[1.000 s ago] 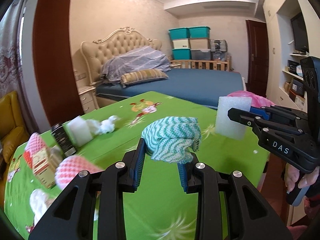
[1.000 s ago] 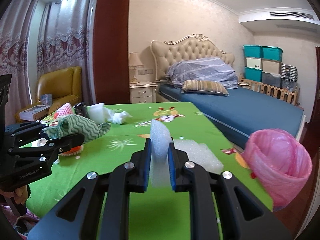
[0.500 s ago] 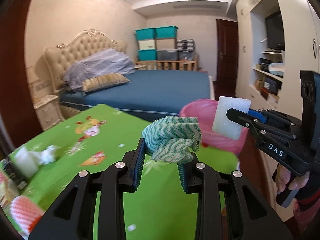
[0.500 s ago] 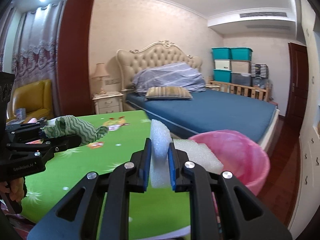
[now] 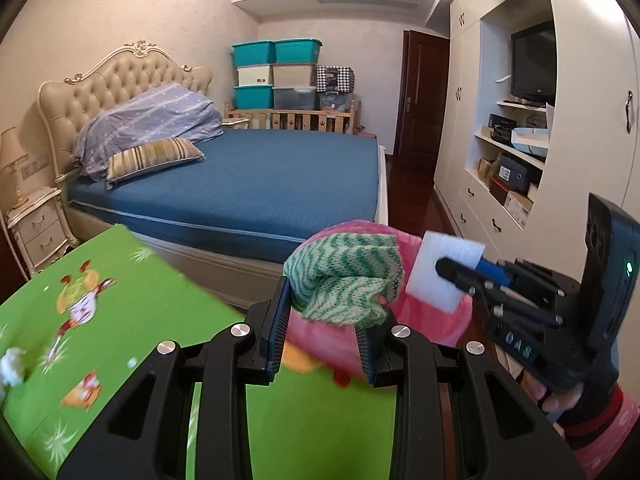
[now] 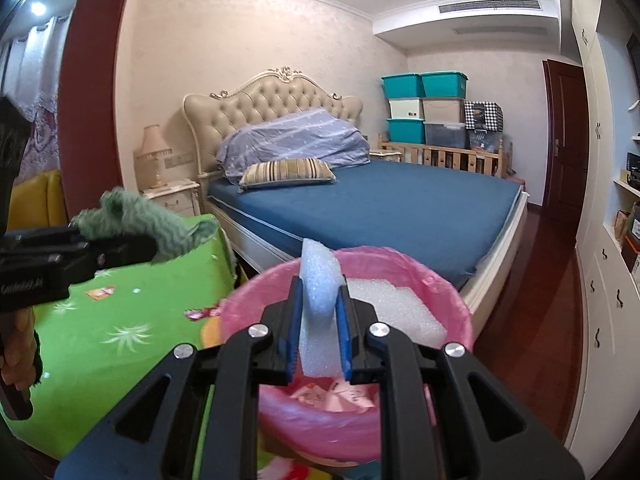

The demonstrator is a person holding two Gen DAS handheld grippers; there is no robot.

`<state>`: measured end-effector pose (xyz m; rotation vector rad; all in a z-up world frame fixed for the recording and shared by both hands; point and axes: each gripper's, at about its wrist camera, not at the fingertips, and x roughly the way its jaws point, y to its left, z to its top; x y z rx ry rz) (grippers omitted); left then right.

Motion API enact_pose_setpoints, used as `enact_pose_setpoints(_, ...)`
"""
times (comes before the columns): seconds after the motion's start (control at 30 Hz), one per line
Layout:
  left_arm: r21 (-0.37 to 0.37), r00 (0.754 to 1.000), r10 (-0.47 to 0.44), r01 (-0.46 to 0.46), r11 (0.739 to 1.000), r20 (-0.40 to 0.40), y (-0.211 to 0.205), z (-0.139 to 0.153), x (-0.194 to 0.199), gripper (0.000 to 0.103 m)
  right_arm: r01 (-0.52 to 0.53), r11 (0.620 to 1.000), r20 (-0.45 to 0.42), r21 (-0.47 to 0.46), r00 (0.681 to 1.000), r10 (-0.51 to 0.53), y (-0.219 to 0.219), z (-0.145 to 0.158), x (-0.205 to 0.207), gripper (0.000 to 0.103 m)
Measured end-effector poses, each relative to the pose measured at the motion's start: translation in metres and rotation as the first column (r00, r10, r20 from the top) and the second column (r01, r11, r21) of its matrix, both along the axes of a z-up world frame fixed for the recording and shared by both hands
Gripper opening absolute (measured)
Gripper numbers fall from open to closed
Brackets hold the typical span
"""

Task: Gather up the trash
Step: 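Open the left tool over the wastebasket while the right tool releases the foam inside, then move both open tools back over the table toward the medicine box and fruit net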

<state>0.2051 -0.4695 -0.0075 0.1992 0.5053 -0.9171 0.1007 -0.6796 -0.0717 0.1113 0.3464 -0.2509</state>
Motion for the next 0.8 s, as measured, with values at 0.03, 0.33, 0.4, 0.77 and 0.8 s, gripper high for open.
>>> enact_pose_setpoints(0.03,0.002,1.0,-0.002,0.002,1.0,-0.002,-0.007,-0.001,0.002,0.029,0.001,1.0,-0.003,0.0,1.0,-0.001,-0.002,-0.002,0.001,0.016)
enact_pose_setpoints(0.33,0.011,0.999,-0.026,0.027,1.0,-0.039,-0.061,-0.009,0.02,0.029,-0.016,1.0,-0.022,0.018,1.0,0.016,-0.014,-0.016,0.013,0.018)
enact_pose_setpoints(0.4,0.009,0.997,-0.046,0.047,0.999,-0.058,-0.071,-0.011,0.023,0.031,-0.025,1.0,-0.02,0.018,0.999,0.026,-0.012,-0.019,0.013,0.032)
enact_pose_setpoints(0.77,-0.008,0.995,0.095,-0.095,0.995,-0.026,-0.039,0.0,0.032,0.084,0.02,0.999,0.037,0.044,0.999,-0.021,-0.013,-0.015,-0.031,0.066)
enact_pose_setpoints(0.8,-0.005,0.993,0.115,-0.115,0.993,-0.014,-0.03,0.001,0.032,0.084,0.02,0.999,0.041,0.045,0.999,-0.022,-0.011,-0.013,-0.035,0.067)
